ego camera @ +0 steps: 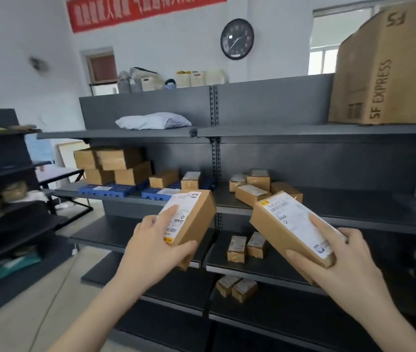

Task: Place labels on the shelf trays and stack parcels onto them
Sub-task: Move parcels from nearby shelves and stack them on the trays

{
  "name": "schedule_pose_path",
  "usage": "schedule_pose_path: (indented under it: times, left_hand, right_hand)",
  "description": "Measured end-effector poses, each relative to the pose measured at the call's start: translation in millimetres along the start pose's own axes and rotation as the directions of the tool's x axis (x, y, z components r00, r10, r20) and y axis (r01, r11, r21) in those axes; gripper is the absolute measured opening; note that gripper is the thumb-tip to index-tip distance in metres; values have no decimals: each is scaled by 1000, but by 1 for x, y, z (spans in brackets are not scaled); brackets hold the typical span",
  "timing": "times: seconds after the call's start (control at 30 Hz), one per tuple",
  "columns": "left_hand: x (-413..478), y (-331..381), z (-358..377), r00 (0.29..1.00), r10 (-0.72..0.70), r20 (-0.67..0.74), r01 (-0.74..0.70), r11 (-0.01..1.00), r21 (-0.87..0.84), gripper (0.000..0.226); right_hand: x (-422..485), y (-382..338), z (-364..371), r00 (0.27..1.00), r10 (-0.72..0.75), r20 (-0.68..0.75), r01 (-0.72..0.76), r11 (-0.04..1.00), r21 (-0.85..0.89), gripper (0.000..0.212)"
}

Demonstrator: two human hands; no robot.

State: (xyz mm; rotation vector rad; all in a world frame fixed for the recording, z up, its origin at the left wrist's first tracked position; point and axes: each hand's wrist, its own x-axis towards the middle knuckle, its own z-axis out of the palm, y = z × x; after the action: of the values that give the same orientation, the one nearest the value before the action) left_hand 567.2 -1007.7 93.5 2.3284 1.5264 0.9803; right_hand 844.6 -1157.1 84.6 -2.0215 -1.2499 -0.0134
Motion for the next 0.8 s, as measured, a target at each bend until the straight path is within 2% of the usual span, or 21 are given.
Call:
schedule_pose_path:
  times: [0.17,0.33,0.43,0.8]
  left_hand:
    - [67,-42,3,998,-54,-27,54,998,31,93]
    - [152,-84,18,996,-91,-12,92,991,98,90]
    - [204,-109,29,992,-115,-50,118,991,64,90]
    - [374,-187,68,984,-176,27,170,975,141,82]
  right_hand:
    - [76,-37,69,995,-103,-9,103,993,63,95]
    - [157,-64,129,995,-100,7,100,992,72,89]
    - [206,-79,162,991,-136,-7,137,989,48,89]
    - [353,-153,294,990,-131,54,134,989,-67,86]
